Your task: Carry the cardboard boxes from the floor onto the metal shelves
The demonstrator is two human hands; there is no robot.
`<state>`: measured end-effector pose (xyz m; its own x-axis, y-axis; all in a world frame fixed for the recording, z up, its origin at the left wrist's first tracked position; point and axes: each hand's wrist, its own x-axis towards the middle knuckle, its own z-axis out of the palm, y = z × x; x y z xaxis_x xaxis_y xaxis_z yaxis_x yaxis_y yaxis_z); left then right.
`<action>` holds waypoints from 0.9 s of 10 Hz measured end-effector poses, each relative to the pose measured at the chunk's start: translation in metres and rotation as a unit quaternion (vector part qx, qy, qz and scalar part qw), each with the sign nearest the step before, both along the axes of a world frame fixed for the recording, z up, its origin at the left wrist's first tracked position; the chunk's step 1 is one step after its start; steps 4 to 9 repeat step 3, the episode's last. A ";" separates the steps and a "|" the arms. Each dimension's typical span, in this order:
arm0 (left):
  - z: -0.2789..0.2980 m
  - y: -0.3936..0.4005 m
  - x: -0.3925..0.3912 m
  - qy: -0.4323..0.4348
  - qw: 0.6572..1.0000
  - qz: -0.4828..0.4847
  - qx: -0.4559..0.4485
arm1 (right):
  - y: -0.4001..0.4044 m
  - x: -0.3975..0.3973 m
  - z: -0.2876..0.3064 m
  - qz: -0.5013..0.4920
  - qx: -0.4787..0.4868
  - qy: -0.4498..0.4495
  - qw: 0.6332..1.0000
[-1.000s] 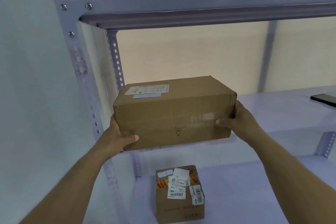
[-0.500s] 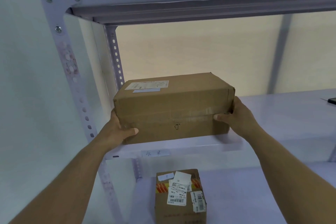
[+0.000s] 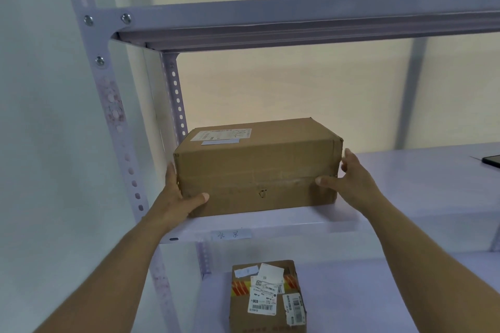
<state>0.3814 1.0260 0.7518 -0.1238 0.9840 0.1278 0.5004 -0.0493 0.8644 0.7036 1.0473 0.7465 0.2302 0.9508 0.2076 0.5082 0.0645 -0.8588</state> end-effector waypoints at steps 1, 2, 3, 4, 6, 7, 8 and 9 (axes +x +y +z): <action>0.010 -0.019 0.011 -0.011 0.998 0.024 0.060 | -0.014 -0.005 0.006 -0.020 0.023 -0.023 0.999; 0.019 -0.041 0.024 0.013 0.983 0.069 0.171 | -0.032 -0.012 0.011 -0.044 0.058 -0.085 0.994; 0.026 -0.058 0.040 0.051 0.962 0.067 0.261 | -0.055 -0.021 0.023 -0.080 0.106 -0.146 0.980; 0.026 -0.058 0.040 0.051 0.962 0.067 0.261 | -0.055 -0.021 0.023 -0.080 0.106 -0.146 0.980; 0.026 -0.058 0.040 0.051 0.962 0.067 0.261 | -0.055 -0.021 0.023 -0.080 0.106 -0.146 0.980; 0.026 -0.058 0.040 0.051 0.962 0.067 0.261 | -0.055 -0.021 0.023 -0.080 0.106 -0.146 0.980; 0.026 -0.058 0.040 0.051 0.962 0.067 0.261 | -0.055 -0.021 0.023 -0.080 0.106 -0.146 0.980; 0.026 -0.058 0.040 0.051 0.962 0.067 0.261 | -0.055 -0.021 0.023 -0.080 0.106 -0.146 0.980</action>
